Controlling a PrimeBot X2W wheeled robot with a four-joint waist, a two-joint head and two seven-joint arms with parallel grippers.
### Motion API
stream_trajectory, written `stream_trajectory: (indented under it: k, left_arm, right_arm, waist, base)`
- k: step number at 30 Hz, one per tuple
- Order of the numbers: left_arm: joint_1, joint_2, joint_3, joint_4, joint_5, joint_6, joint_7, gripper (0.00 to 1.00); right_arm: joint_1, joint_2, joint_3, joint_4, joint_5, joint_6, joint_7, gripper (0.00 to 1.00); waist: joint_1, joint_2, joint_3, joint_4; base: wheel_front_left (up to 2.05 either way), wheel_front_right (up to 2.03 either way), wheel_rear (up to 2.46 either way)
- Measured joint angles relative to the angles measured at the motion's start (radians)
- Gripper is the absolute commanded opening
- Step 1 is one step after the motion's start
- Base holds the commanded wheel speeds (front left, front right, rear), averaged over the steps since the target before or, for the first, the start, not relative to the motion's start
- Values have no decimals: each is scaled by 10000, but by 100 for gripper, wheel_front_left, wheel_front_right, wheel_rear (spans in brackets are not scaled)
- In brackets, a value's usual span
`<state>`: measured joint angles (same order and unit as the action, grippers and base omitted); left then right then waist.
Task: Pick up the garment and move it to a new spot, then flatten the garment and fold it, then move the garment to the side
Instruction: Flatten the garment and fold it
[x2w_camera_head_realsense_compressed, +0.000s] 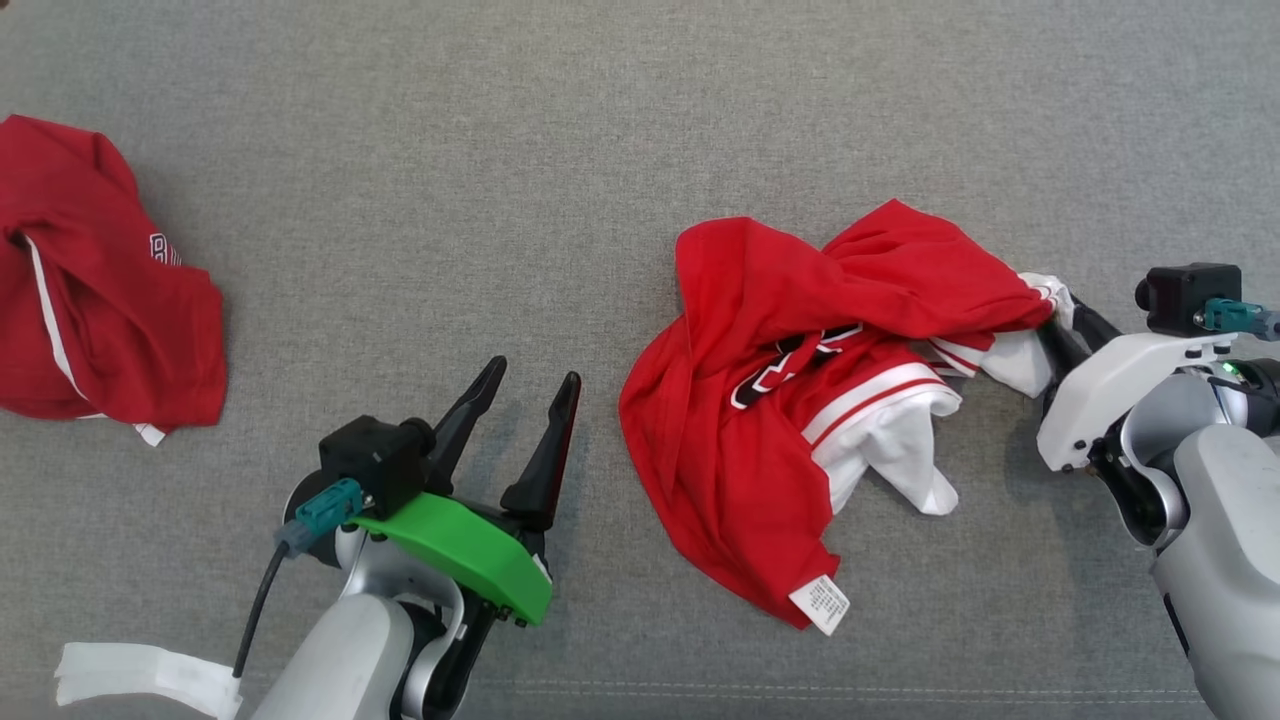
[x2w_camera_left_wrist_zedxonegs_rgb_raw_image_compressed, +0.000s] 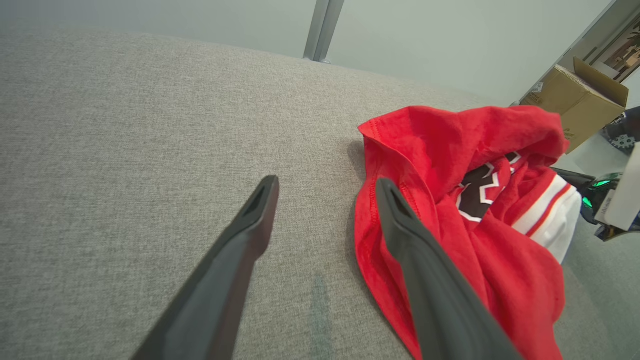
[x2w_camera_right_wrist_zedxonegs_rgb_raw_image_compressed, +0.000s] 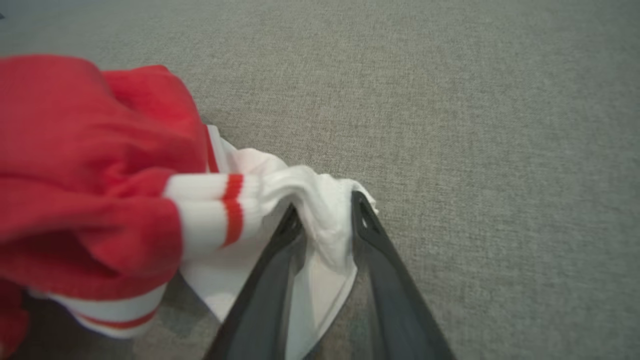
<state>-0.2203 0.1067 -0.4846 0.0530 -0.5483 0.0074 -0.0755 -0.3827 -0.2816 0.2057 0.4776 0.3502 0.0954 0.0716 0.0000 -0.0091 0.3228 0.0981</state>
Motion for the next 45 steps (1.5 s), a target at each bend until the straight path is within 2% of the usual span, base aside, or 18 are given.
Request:
stream_trajectory:
  k: [7, 14, 20, 23, 27, 33, 38, 45]
  left_arm:
    - [4, 0, -38, 58, -4, -77, 12, 100]
    - [6, -33, -61, 309, -33, -88, 6, 100]
    - [58, -165, -90, 443, -194, -90, -4, 100]
    - [146, -240, -330, 451, -466, -267, 6, 100]
    - [402, -255, -748, 523, -558, -355, 387, 100]
    - [473, -253, -959, 522, -564, -445, 581, 100]
    - [484, -265, -1267, 675, -635, -556, 863, 100]
    - [499, -280, -1636, 872, -629, -658, 1246, 100]
  right_arm:
    - [-106, 84, 0, -6, -67, 12, -938, 0]
    - [-945, 217, 54, -692, -73, 102, -1931, 0]
    - [-1871, 673, 575, -1427, -81, 188, -2416, 0]
    - [-2186, 1018, 738, -1685, -54, 190, -2592, 0]
    - [-2430, 671, 510, -1632, -184, 174, -2558, 0]
    - [-2267, -56, -527, -1423, -184, -454, -2560, 0]
    - [-1326, -546, -1139, -878, -146, -807, -2558, 0]
    - [-149, -606, -1344, -280, 198, -884, -2332, 0]
  waist:
    - [0, 0, -267, -106]
    - [0, 0, -660, -136]
    - [0, 0, -1053, -8]
    - [0, 0, -1243, 76]
    - [0, 0, -1434, 136]
    - [0, 0, -1327, 0]
    - [0, 0, -1263, -172]
    - [0, 0, -1202, -381]
  base:
    - [0, 0, 0]
    - [0, 0, 0]
    - [0, 0, 0]
    - [0, 0, 0]
    - [0, 0, 0]
    - [0, 0, 0]
    - [0, 0, 0]
    - [0, 0, 0]
